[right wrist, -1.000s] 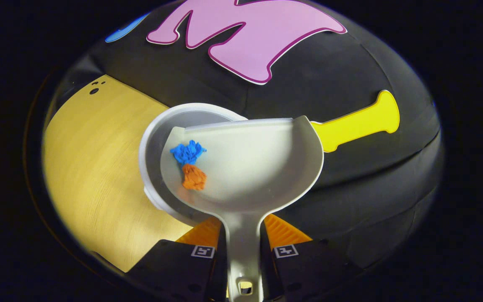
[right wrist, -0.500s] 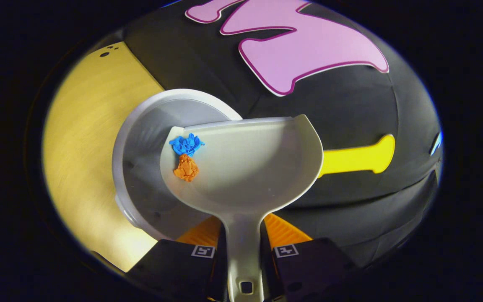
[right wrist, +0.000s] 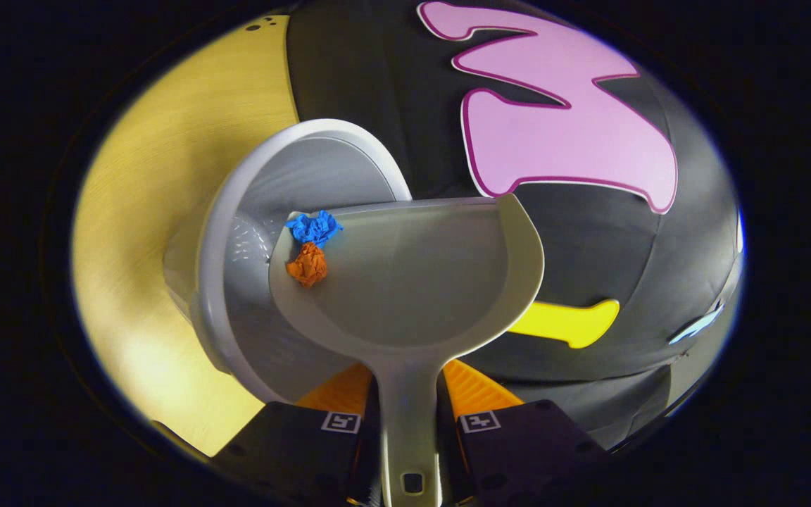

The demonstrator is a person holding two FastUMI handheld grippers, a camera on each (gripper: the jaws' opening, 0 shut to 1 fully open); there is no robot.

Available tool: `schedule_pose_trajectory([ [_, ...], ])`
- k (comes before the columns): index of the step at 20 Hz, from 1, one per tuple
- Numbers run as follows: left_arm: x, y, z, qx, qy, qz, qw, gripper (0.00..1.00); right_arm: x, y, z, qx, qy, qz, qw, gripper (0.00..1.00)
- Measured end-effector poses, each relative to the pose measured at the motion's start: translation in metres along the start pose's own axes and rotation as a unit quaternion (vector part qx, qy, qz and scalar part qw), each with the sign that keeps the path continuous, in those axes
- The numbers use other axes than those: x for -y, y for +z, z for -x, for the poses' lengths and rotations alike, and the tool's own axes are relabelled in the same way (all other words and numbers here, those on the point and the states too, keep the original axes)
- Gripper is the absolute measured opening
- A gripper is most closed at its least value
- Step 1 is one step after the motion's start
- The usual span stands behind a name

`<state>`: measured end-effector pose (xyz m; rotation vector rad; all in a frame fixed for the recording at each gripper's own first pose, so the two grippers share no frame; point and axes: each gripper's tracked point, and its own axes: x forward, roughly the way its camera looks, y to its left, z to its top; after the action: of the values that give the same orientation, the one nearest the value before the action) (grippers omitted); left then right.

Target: Pick up the small broom and dustpan from the desktop, sweep the trash into the dustpan with the broom, and then empty the trash into the garbage bin.

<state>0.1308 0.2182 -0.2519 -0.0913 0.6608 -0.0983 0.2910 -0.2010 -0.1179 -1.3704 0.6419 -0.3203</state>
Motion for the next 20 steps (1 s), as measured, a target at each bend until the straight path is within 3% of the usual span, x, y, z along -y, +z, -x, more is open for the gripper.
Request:
schedule_pose_trajectory([
  [3, 0.002, 0.000, -0.004, -0.001, -0.005, 0.013, 1.000, 0.27, 0.006, -0.001, 0.000, 0.006, -0.026, 0.053, 0.998, 0.36],
  [11, 0.004, 0.002, -0.006, -0.002, -0.014, 0.015, 1.000, 0.27, 0.010, -0.001, 0.000, 0.014, -0.058, 0.115, 0.992, 0.36],
  [14, 0.005, 0.003, -0.008, -0.002, -0.014, 0.018, 1.000, 0.27, 0.010, -0.004, -0.002, 0.013, -0.043, 0.094, 0.995, 0.41],
  [16, 0.004, 0.004, -0.009, -0.003, -0.010, 0.009, 1.000, 0.27, 0.008, -0.007, -0.003, 0.006, -0.022, 0.066, 0.998, 0.36],
  [20, 0.007, 0.010, -0.010, -0.001, -0.012, 0.005, 1.000, 0.27, -0.002, -0.018, -0.003, -0.026, 0.042, -0.069, 0.996, 0.36],
])
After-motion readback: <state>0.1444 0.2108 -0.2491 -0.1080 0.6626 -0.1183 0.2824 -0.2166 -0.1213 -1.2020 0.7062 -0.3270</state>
